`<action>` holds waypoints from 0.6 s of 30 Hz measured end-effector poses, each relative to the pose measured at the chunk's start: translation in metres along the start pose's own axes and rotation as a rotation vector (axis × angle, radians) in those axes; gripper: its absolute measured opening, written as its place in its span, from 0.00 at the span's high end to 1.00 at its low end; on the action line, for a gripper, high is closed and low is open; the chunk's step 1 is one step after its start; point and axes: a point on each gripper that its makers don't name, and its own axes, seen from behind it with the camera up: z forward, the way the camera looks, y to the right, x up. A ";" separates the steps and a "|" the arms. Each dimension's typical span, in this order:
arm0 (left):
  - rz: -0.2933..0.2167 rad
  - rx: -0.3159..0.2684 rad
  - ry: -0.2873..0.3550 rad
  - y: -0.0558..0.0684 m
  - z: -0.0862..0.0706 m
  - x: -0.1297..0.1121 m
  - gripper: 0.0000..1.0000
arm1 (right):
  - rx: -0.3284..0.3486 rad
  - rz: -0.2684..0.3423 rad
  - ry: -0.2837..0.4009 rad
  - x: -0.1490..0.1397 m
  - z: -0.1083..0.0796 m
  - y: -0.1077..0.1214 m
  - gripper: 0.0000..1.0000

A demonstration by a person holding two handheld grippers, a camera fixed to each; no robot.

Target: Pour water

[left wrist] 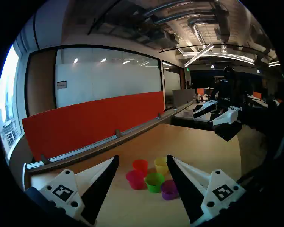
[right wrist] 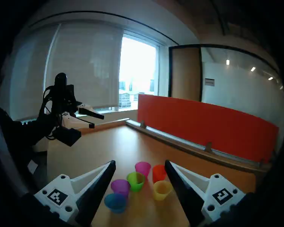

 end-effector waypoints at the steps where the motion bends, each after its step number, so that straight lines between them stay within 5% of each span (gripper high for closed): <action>1: -0.002 -0.005 -0.001 0.000 0.001 -0.001 0.07 | 0.000 0.000 -0.005 -0.001 0.000 0.000 0.00; 18: 0.024 -0.110 -0.063 0.007 0.020 -0.016 0.07 | 0.077 -0.037 -0.092 -0.016 0.001 -0.017 0.00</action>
